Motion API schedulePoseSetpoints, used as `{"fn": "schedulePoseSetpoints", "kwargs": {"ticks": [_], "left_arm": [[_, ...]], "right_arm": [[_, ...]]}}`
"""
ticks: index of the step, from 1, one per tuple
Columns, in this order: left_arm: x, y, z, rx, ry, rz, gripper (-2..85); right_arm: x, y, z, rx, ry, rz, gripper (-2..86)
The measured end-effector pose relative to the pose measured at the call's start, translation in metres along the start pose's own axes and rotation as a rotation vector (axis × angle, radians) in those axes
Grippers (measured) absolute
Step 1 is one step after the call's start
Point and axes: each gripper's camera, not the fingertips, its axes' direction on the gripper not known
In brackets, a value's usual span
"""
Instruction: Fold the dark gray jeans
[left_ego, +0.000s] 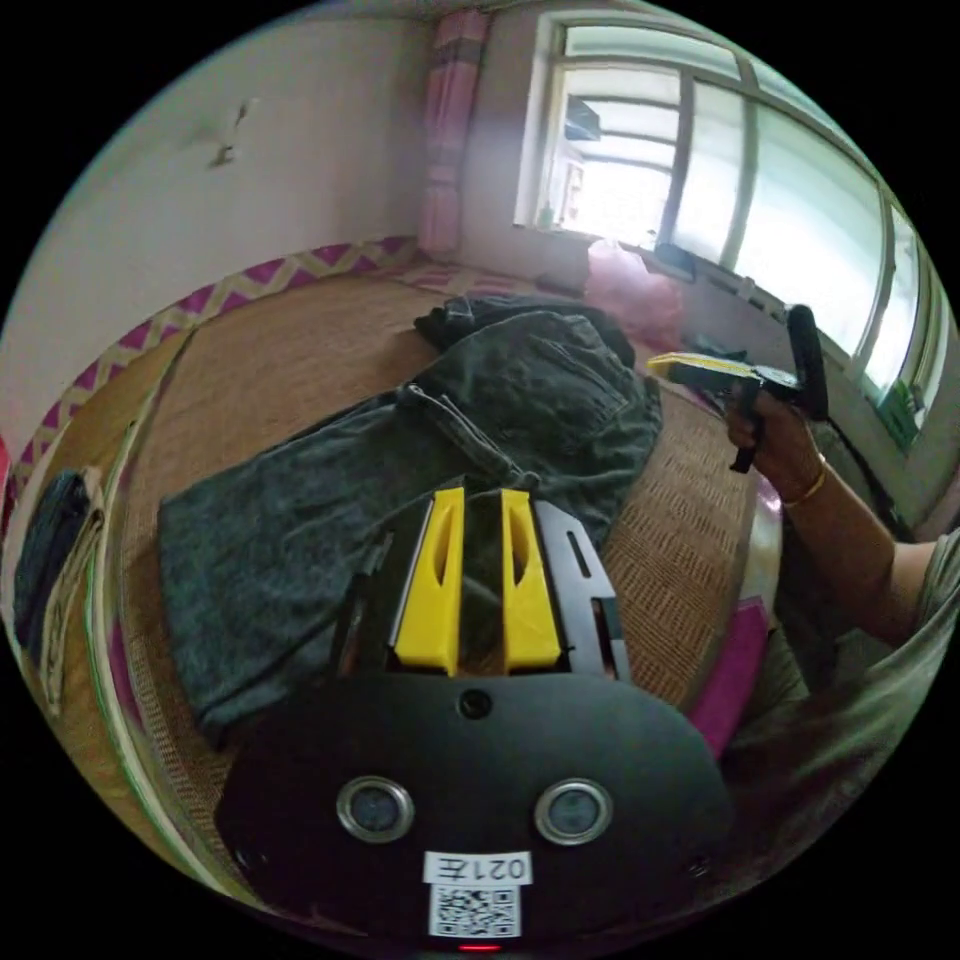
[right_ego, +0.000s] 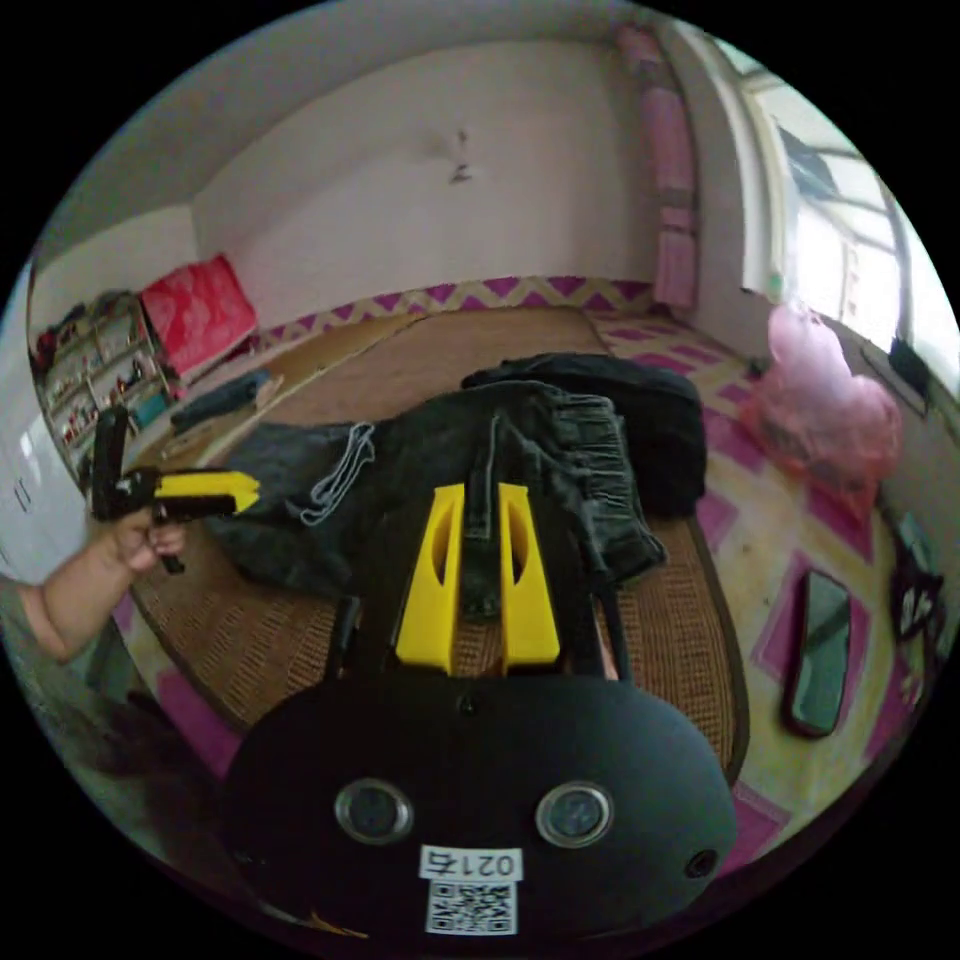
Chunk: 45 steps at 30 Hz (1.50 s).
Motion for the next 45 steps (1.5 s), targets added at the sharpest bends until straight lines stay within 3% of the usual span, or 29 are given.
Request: {"fn": "schedulePoseSetpoints", "kwargs": {"ticks": [7,13,16,22,24,27,31,35,45], "left_arm": [[0.015,-0.034,0.063,-0.095,-0.057,0.065,12.5],[-0.007,-0.054,0.094,-0.16,0.04,0.009,6.3],[-0.031,-0.056,0.092,-0.113,0.151,-0.078,0.7],[-0.098,-0.042,0.008,0.195,0.269,-0.254,-0.7],[-0.102,-0.043,-0.006,0.191,0.257,-0.198,-0.7],[-0.081,-0.054,0.02,0.015,0.243,-0.039,-0.1],[-0.044,-0.058,0.072,-0.197,0.09,0.176,2.9],[-0.049,-0.062,0.082,-0.262,0.076,0.235,7.4],[-0.096,-0.054,0.062,-0.282,0.02,0.318,9.6]], "right_arm": [[-0.058,-0.007,0.077,-0.23,-0.001,-0.069,7.2],[-0.082,-0.007,0.096,-0.307,0.031,-0.084,7.0],[-0.093,-0.004,0.099,-0.308,0.048,-0.095,6.9],[-0.1,0.0,0.101,-0.311,0.013,-0.07,6.9],[-0.103,0.001,0.101,-0.312,0.013,-0.07,6.9],[-0.108,0.003,0.102,-0.311,0.016,-0.072,6.8],[-0.108,0.006,0.102,-0.313,-0.007,-0.053,6.5],[-0.102,0.009,0.1,-0.309,-0.048,-0.007,5.2],[-0.085,0.017,0.1,-0.298,-0.16,0.117,0.0]]}}
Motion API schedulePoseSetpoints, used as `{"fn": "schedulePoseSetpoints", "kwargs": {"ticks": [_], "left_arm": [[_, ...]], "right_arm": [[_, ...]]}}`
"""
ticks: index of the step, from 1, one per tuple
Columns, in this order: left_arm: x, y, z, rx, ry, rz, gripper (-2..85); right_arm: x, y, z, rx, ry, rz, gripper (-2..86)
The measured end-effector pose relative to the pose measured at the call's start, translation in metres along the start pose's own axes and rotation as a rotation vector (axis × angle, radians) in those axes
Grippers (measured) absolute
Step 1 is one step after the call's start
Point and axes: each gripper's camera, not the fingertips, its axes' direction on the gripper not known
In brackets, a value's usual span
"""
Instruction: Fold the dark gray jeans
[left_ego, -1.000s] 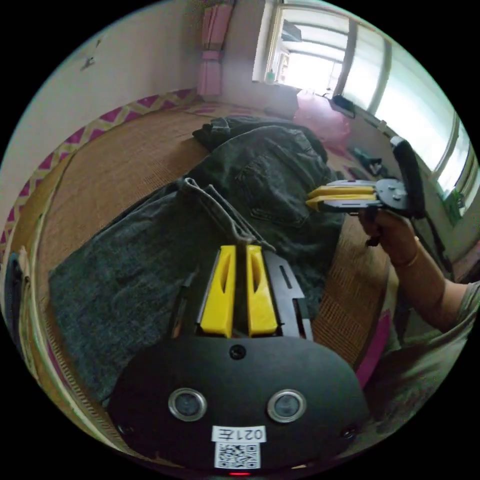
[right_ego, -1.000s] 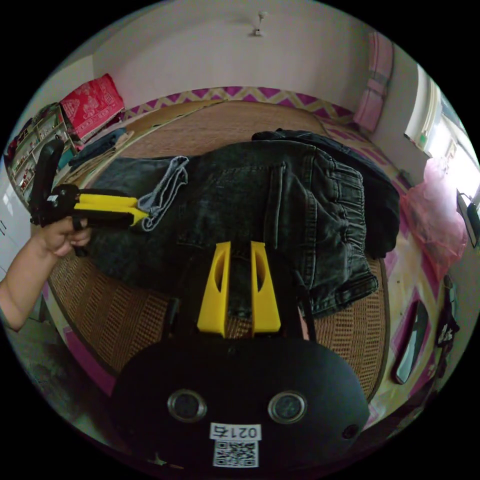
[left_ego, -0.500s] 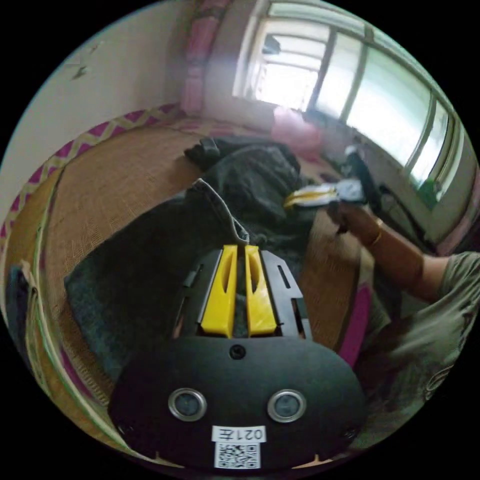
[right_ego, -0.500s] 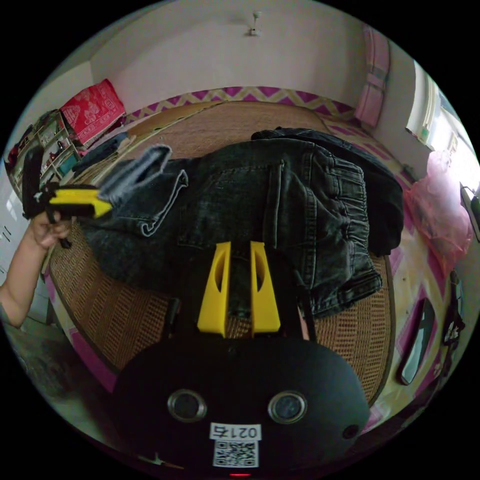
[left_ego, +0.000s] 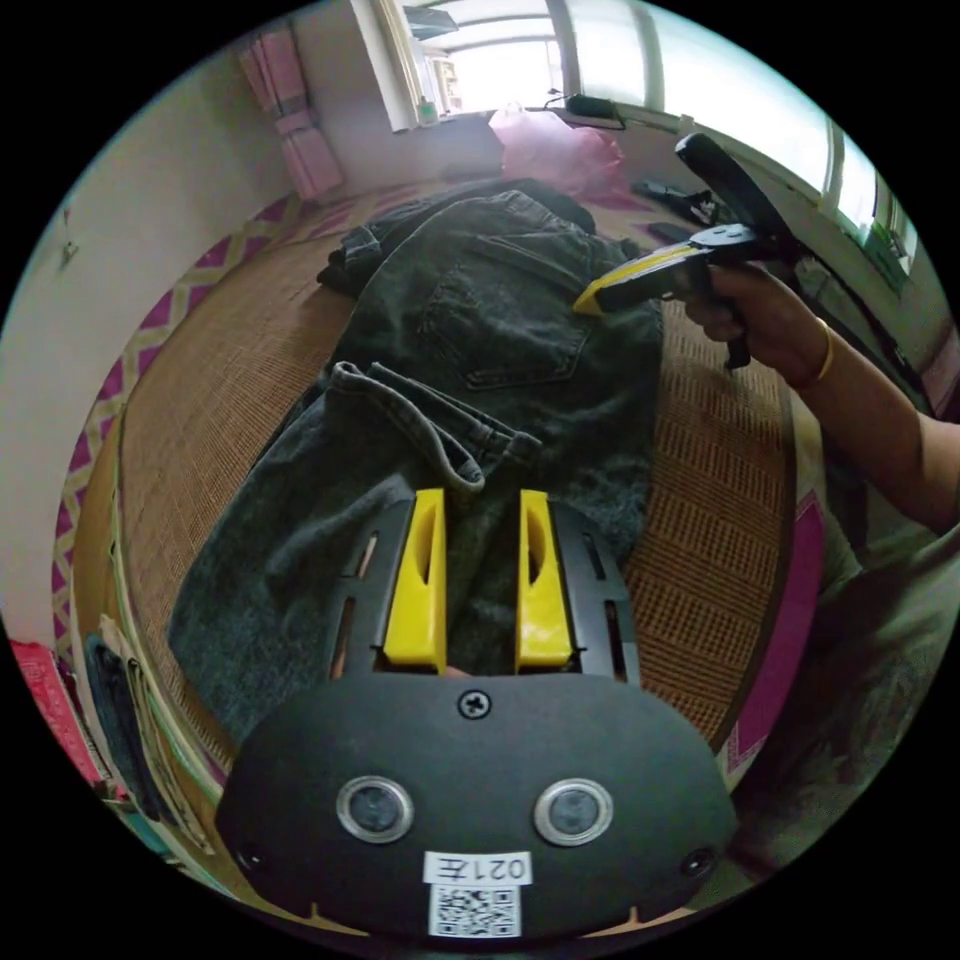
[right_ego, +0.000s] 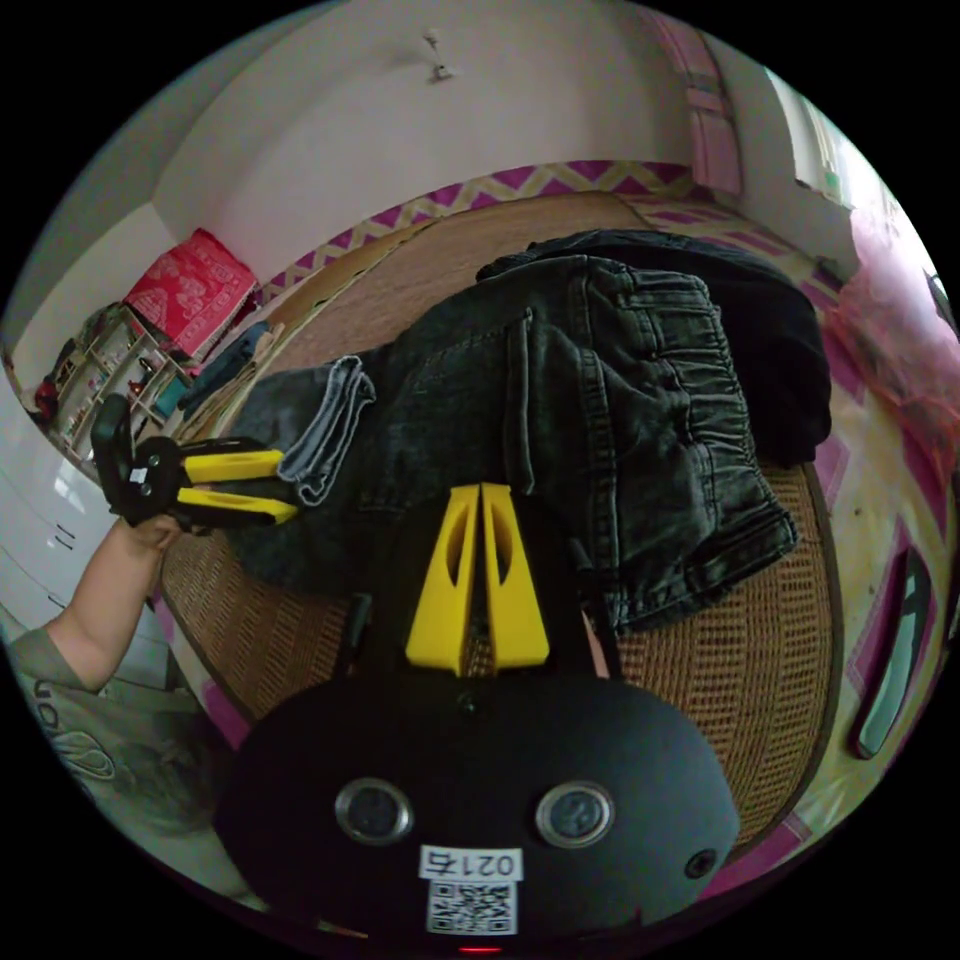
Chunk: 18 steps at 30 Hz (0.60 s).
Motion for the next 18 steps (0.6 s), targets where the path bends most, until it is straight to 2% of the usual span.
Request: {"fn": "schedulePoseSetpoints", "kwargs": {"ticks": [3,6,9,12,14,18], "left_arm": [[-0.026,0.016,-0.012,0.034,0.011,-0.047,5.3],[-0.054,0.038,-0.033,0.091,0.05,-0.105,1.6],[-0.093,0.075,-0.081,0.223,0.088,-0.208,0.3],[-0.15,0.137,-0.163,0.408,0.051,-0.346,0.0],[-0.207,0.209,-0.231,0.544,0.053,-0.477,-0.1],[-0.287,0.34,-0.311,0.62,-0.067,-0.693,-0.2]], "right_arm": [[-0.007,0.002,0.003,-0.008,0.022,-0.011,-0.4],[-0.026,0.004,0.009,-0.017,0.126,-0.057,-0.5],[-0.044,0.008,0.015,-0.022,0.209,-0.107,-0.5],[-0.051,0.01,0.02,-0.029,0.245,-0.119,-0.5],[-0.05,0.012,0.021,-0.03,0.227,-0.11,-0.5],[-0.051,0.015,0.022,-0.03,0.211,-0.102,-0.5]]}}
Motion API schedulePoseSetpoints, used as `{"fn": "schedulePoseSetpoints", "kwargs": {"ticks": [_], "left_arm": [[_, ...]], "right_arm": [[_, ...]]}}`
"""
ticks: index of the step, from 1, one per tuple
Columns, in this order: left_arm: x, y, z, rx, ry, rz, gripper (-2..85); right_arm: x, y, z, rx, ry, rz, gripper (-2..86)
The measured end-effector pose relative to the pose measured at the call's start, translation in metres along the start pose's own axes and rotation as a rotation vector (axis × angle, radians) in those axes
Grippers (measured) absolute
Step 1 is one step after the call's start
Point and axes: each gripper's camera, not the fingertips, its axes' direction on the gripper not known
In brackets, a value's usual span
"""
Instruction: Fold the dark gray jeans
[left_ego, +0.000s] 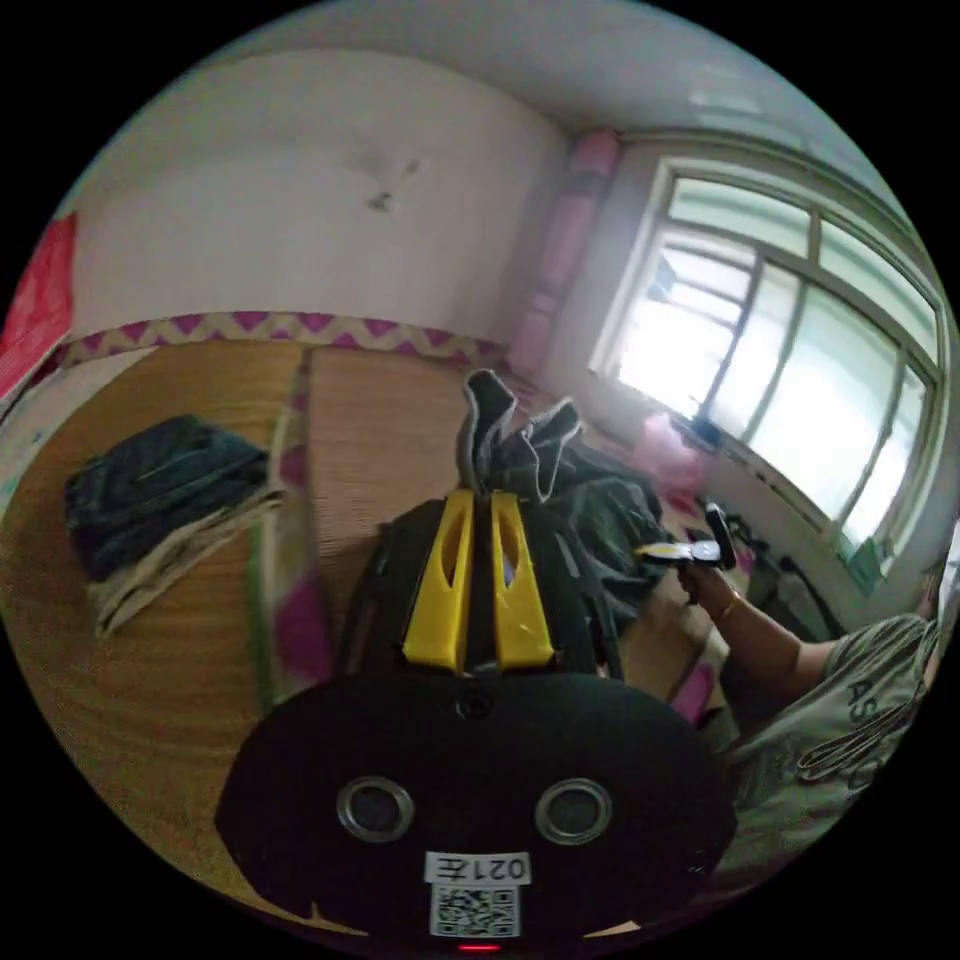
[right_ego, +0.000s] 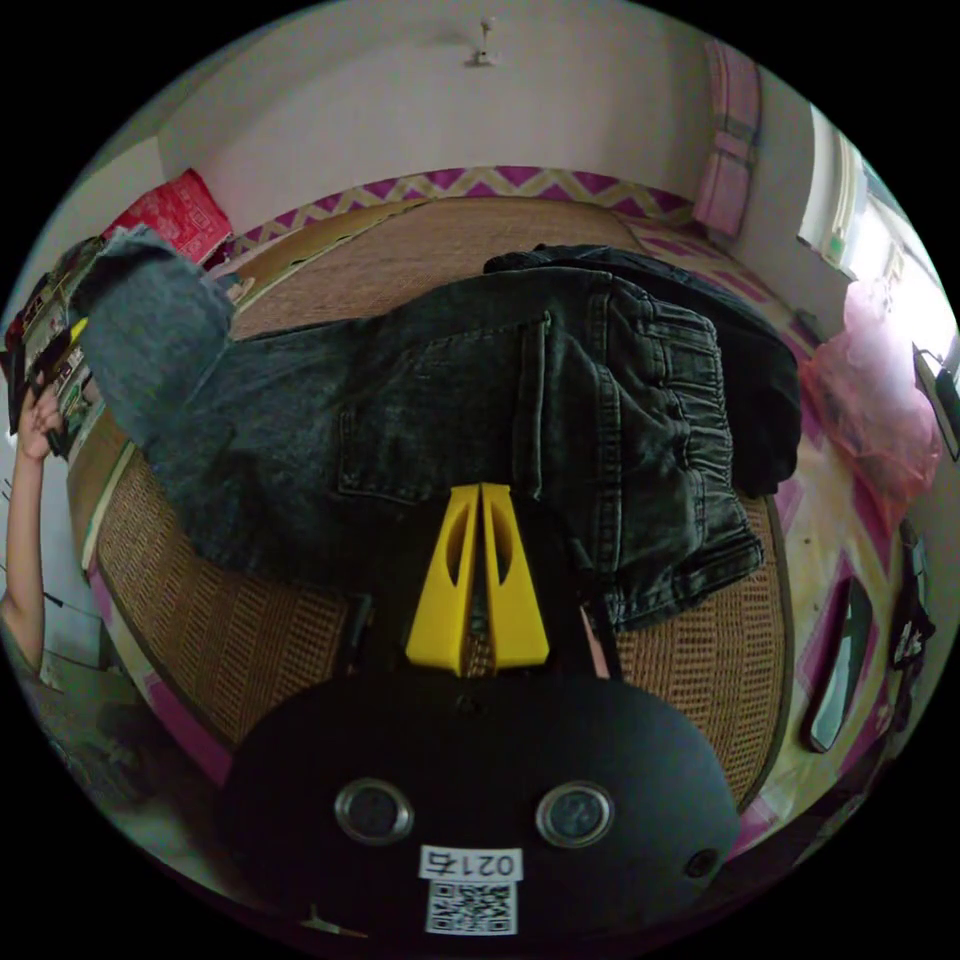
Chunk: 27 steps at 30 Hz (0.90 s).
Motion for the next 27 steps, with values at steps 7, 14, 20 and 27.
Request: {"fn": "schedulePoseSetpoints", "kwargs": {"ticks": [7,14,20,27], "left_arm": [[-0.258,0.068,-0.112,-0.051,-0.147,-0.508,0.5],[-0.37,0.134,-0.143,0.053,0.012,-0.966,4.4],[-0.342,0.112,-0.191,0.128,-0.156,-0.738,-0.6],[-0.256,0.039,-0.14,0.031,-0.058,-0.094,-0.7]], "right_arm": [[-0.012,0.005,0.003,-0.003,0.025,-0.01,-0.5],[-0.019,0.012,0.003,-0.003,0.013,-0.005,-0.3],[-0.031,0.017,-0.018,0.102,-0.032,-0.087,3.7],[-0.044,-0.038,-0.034,0.174,0.112,-0.399,6.9]]}}
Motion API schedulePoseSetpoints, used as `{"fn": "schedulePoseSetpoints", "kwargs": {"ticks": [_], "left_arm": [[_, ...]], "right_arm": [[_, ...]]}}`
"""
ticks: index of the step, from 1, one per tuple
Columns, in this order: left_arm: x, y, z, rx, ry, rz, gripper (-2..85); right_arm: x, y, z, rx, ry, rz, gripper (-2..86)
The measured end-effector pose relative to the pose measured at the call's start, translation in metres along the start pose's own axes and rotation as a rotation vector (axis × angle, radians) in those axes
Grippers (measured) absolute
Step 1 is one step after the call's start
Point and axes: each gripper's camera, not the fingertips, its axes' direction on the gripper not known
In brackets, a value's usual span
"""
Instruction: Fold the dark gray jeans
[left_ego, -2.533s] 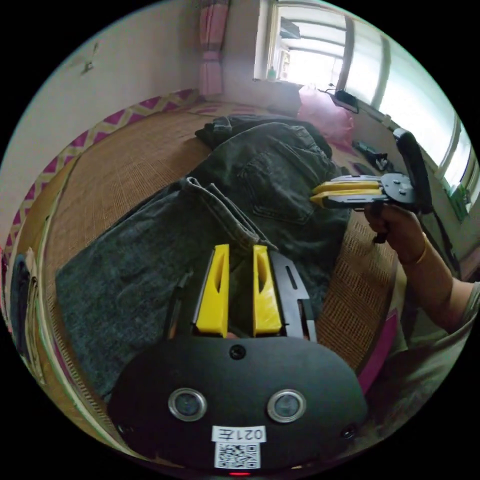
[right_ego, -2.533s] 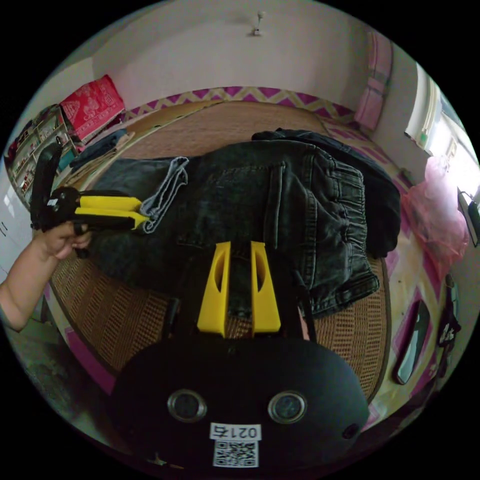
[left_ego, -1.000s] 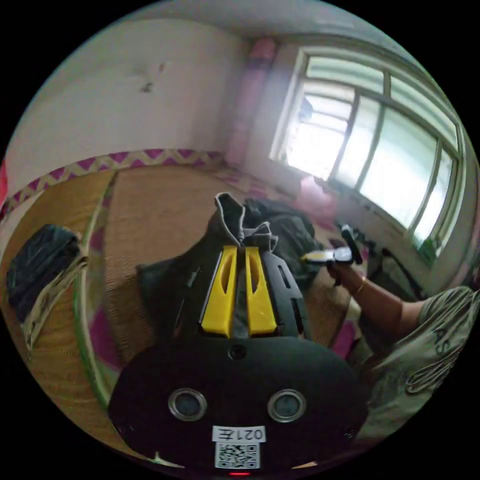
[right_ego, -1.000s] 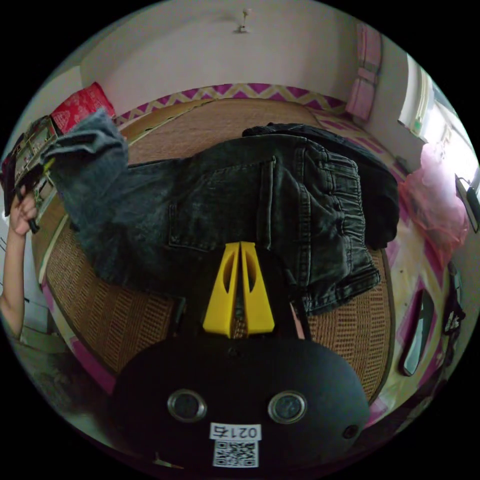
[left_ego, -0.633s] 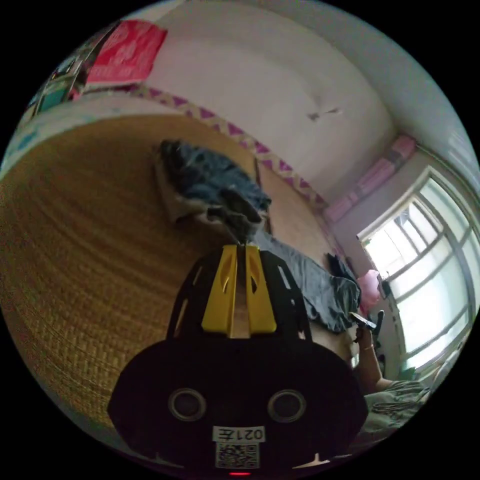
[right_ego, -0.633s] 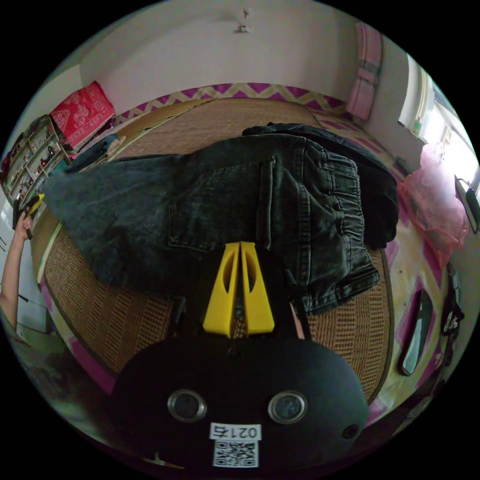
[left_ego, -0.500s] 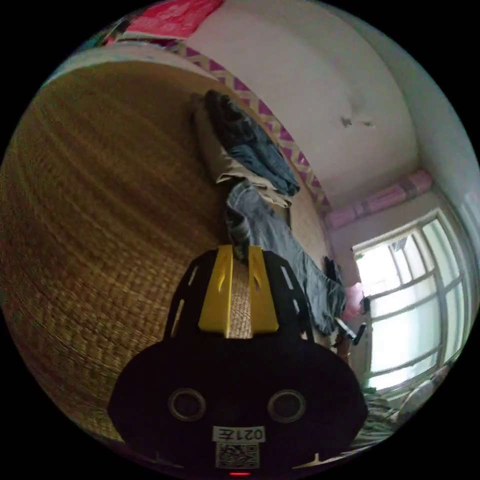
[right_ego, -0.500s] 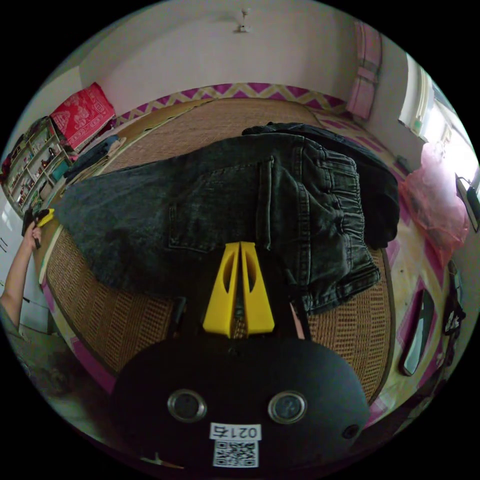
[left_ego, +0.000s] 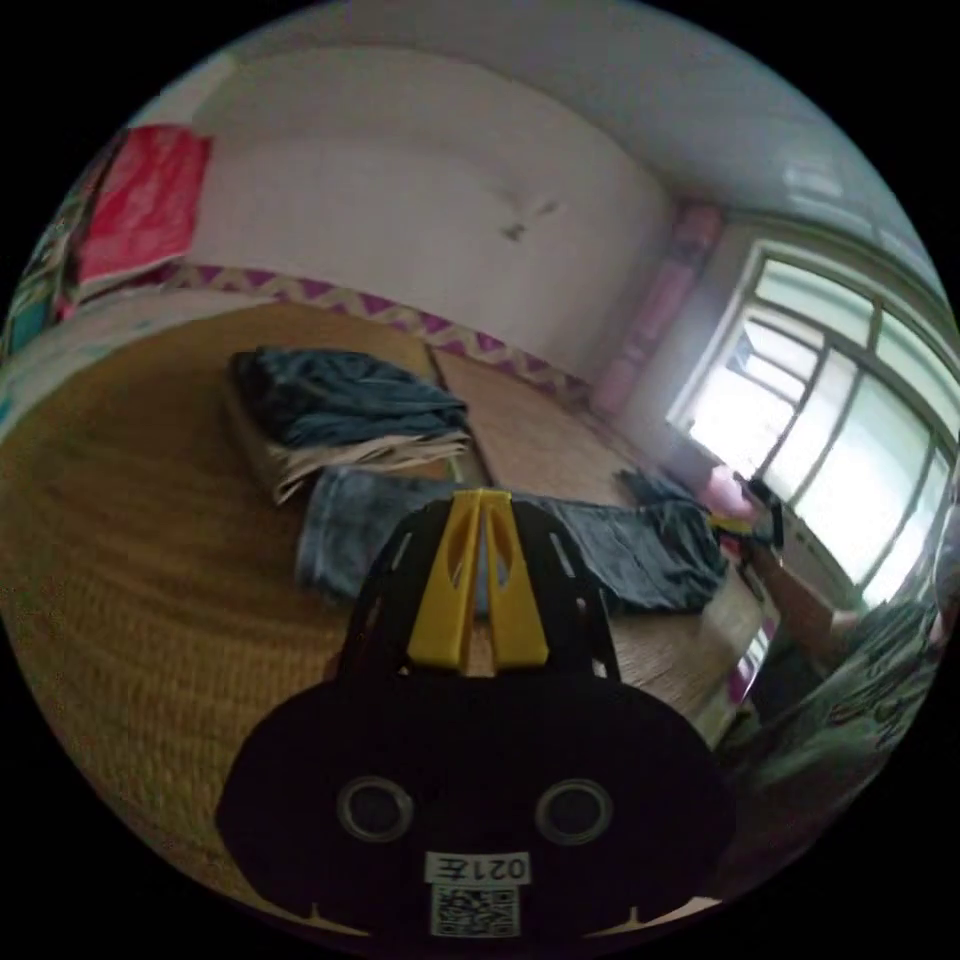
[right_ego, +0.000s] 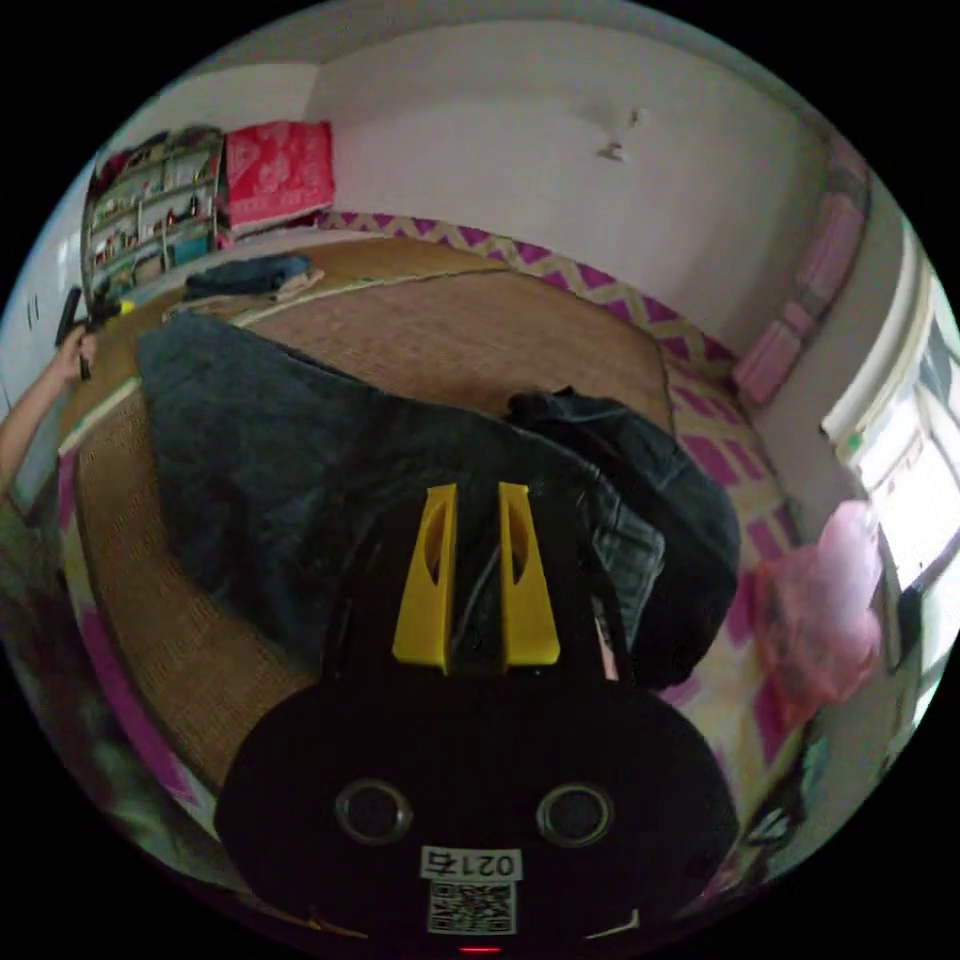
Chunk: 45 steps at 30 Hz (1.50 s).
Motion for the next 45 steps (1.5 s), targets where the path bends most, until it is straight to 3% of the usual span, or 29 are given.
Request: {"fn": "schedulePoseSetpoints", "kwargs": {"ticks": [4,10,17,22,28,36,45], "left_arm": [[0.024,-0.029,0.066,-0.156,0.072,0.154,0.9],[0.064,-0.051,0.138,-0.327,0.062,0.416,8.0],[0.078,-0.053,0.179,-0.497,0.067,0.535,13.6],[0.095,-0.049,0.195,-0.598,0.005,0.63,10.7],[0.11,-0.042,0.179,-0.546,-0.034,0.674,0.8],[0.126,-0.038,0.15,-0.543,-0.025,0.696,-0.9],[0.16,-0.019,-0.031,-0.277,0.148,0.749,-1.0]], "right_arm": [[0.012,-0.036,0.037,-0.103,0.108,-0.198,7.8],[0.022,-0.063,0.075,-0.277,0.046,-0.376,7.3],[0.024,-0.052,0.052,-0.179,-0.008,-0.376,-0.6],[0.029,-0.041,0.039,-0.146,-0.032,-0.343,-0.9],[0.035,-0.032,0.03,-0.132,-0.032,-0.32,-1.0],[0.047,-0.023,0.017,-0.124,-0.042,-0.302,-1.0],[0.062,0.048,-0.138,0.138,-0.18,-0.285,-1.0]]}}
